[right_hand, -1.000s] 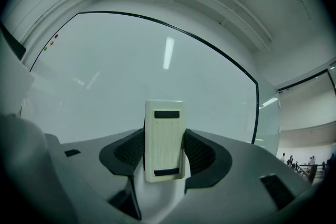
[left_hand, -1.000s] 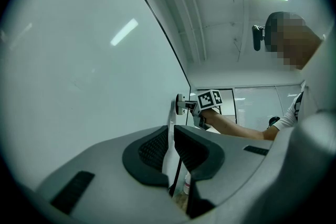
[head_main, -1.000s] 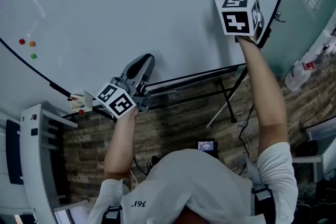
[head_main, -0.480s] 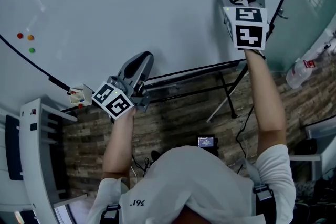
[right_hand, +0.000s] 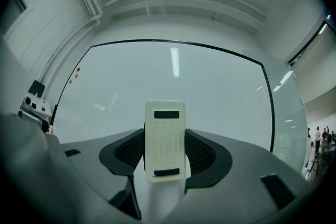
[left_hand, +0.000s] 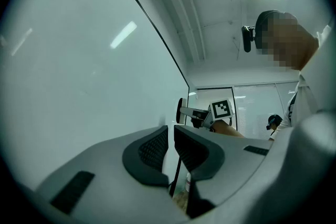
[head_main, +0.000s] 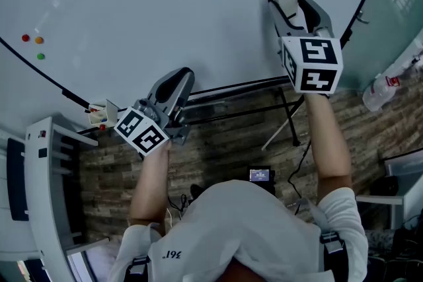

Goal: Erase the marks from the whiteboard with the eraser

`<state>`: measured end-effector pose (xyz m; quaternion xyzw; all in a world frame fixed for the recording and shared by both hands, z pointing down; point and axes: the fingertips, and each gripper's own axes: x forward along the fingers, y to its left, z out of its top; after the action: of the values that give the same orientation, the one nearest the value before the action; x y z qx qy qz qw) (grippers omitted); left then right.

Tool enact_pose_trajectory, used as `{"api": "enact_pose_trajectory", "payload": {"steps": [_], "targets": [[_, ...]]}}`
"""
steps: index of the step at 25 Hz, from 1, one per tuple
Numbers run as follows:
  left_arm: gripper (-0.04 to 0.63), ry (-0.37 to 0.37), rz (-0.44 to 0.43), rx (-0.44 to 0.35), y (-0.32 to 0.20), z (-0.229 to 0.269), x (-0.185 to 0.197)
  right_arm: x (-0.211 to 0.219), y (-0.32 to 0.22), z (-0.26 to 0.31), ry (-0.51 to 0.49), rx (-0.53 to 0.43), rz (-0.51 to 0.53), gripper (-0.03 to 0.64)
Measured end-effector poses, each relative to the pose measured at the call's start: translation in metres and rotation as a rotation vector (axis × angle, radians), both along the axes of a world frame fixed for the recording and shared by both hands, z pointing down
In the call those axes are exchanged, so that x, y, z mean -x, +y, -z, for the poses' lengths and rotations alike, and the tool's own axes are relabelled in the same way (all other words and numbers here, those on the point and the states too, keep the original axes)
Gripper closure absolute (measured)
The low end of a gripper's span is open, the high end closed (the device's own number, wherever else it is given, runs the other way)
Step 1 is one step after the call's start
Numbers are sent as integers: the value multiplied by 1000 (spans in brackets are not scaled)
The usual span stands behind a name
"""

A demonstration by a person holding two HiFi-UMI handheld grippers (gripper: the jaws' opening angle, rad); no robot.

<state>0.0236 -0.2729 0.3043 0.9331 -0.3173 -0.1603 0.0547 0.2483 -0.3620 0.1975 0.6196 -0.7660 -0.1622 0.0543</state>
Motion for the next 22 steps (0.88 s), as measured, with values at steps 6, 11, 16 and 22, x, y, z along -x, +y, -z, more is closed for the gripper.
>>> {"api": "enact_pose_trajectory", "payload": {"steps": [6,11,16,22], "targets": [[554,5,19,5,10,-6,2,12,17,-13,-19,-2,52,365],[554,15,42,38,17,-25,9,22,21,-40,-53,41,90,366],[554,27,64,87,26,-47,25,35,26,-75,-95,112,116,367],[554,42,75,128,51,-65,61,62,52,-98,-131,150,120,365]]}}
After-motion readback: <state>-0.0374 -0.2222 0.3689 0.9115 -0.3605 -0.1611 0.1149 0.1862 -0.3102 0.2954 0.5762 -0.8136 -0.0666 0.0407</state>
